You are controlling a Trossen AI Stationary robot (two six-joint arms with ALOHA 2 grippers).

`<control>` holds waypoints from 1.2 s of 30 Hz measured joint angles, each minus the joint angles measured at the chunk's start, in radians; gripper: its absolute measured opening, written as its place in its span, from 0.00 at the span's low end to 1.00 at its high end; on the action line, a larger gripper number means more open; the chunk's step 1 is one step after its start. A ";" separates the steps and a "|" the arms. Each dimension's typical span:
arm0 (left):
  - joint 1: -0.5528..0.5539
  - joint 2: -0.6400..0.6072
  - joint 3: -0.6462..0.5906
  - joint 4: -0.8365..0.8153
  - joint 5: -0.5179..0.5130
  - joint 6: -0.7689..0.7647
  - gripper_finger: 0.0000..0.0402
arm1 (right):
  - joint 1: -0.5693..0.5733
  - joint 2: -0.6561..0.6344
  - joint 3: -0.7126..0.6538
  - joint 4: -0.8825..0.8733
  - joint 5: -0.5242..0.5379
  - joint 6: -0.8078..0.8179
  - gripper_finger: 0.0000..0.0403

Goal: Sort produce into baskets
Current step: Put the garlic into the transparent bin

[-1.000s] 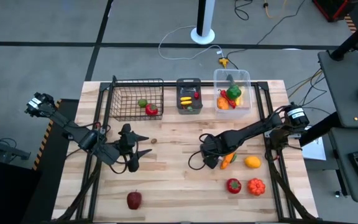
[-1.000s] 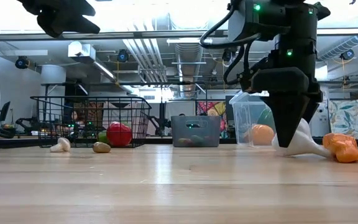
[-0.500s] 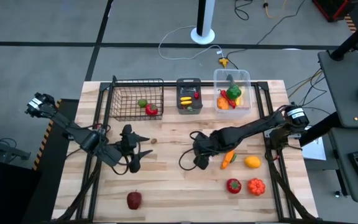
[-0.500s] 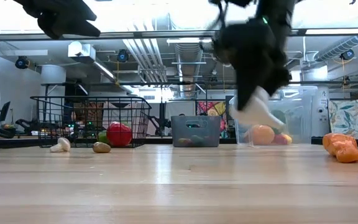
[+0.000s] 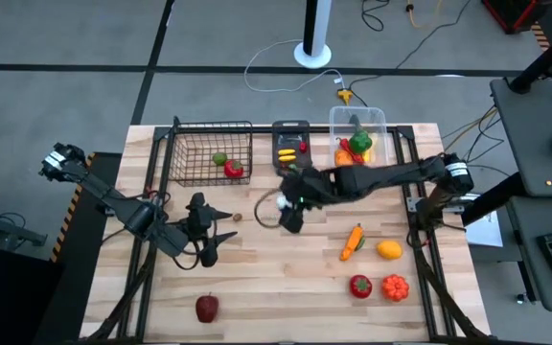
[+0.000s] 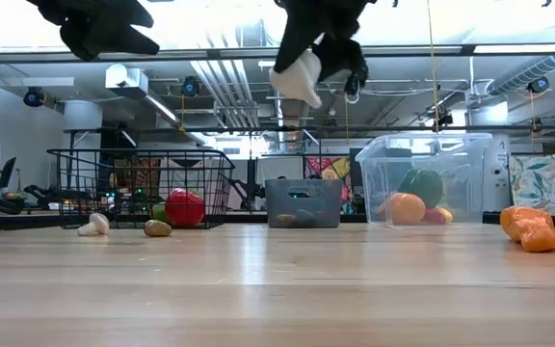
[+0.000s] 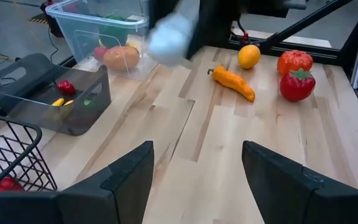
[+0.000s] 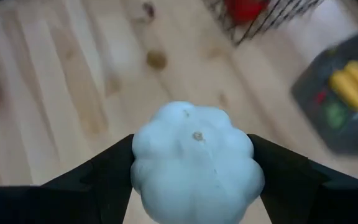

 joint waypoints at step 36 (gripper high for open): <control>0.000 0.000 0.000 0.002 0.003 -0.027 0.56 | -0.557 -0.053 0.056 -0.727 0.200 -0.034 0.69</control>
